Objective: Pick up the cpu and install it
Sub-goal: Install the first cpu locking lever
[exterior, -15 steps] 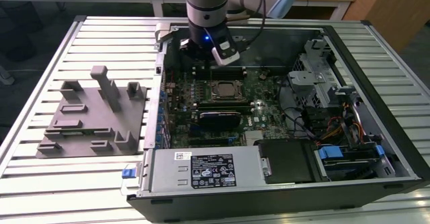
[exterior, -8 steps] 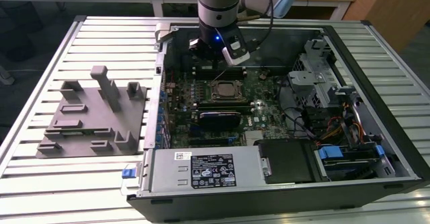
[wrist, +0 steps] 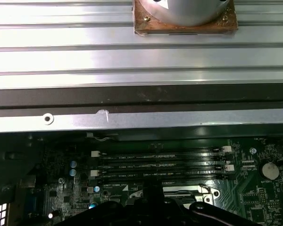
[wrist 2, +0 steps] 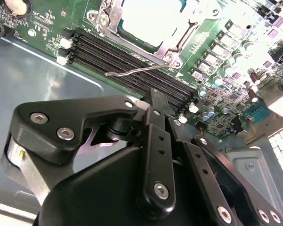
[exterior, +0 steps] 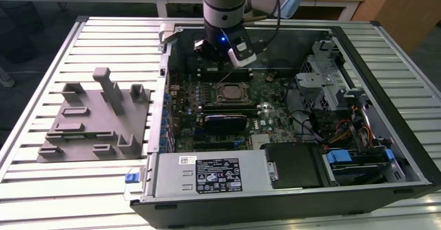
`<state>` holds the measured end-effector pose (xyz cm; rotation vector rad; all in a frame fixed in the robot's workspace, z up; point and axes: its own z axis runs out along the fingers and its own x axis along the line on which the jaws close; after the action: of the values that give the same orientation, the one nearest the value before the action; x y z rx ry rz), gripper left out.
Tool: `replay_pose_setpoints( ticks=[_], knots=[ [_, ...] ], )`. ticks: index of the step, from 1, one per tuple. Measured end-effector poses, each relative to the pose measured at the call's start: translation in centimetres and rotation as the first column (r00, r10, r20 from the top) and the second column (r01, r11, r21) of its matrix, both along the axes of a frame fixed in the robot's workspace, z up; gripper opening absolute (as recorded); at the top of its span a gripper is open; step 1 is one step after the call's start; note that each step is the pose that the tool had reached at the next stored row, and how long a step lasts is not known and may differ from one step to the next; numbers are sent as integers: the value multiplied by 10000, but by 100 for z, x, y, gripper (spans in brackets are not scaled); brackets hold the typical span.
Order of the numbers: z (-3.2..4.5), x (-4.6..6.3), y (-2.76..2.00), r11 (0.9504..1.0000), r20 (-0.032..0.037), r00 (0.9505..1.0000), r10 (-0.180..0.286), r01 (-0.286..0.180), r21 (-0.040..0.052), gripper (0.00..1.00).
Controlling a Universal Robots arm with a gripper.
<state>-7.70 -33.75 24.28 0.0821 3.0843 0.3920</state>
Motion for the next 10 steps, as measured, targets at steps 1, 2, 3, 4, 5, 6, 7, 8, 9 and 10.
replay_pose_setpoints(
  ticks=[1, 2, 3, 4, 5, 6, 7, 8, 9, 10],
  knots=[
    [0, 0, 0, 10000, 0, 10000, -5, 5, 0, 11],
    [0, 1, 0, 10000, 1, 10000, -36, 36, 0, 11],
    [-1, 1, -1, 9999, 1, 9999, -103, 103, -1, 11],
    [-1, 1, -4, 9999, 1, 9999, -166, 166, -2, 11],
    [-3, 0, -6, 9997, 5, 9997, -229, 229, -1, 11],
    [-6, 0, -7, 9996, 11, 9996, -292, 292, 0, 11],
    [-9, 1, -9, 9994, 17, 9994, -358, 358, 0, 11],
    [-14, 0, -11, 9991, 25, 9991, -426, 426, 0, 11],
    [-22, 1, -13, 9988, 31, 9988, -491, 491, 0, 11],
    [-32, 1, -15, 9985, 33, 9985, -542, 542, -1, 11]
  ],
)
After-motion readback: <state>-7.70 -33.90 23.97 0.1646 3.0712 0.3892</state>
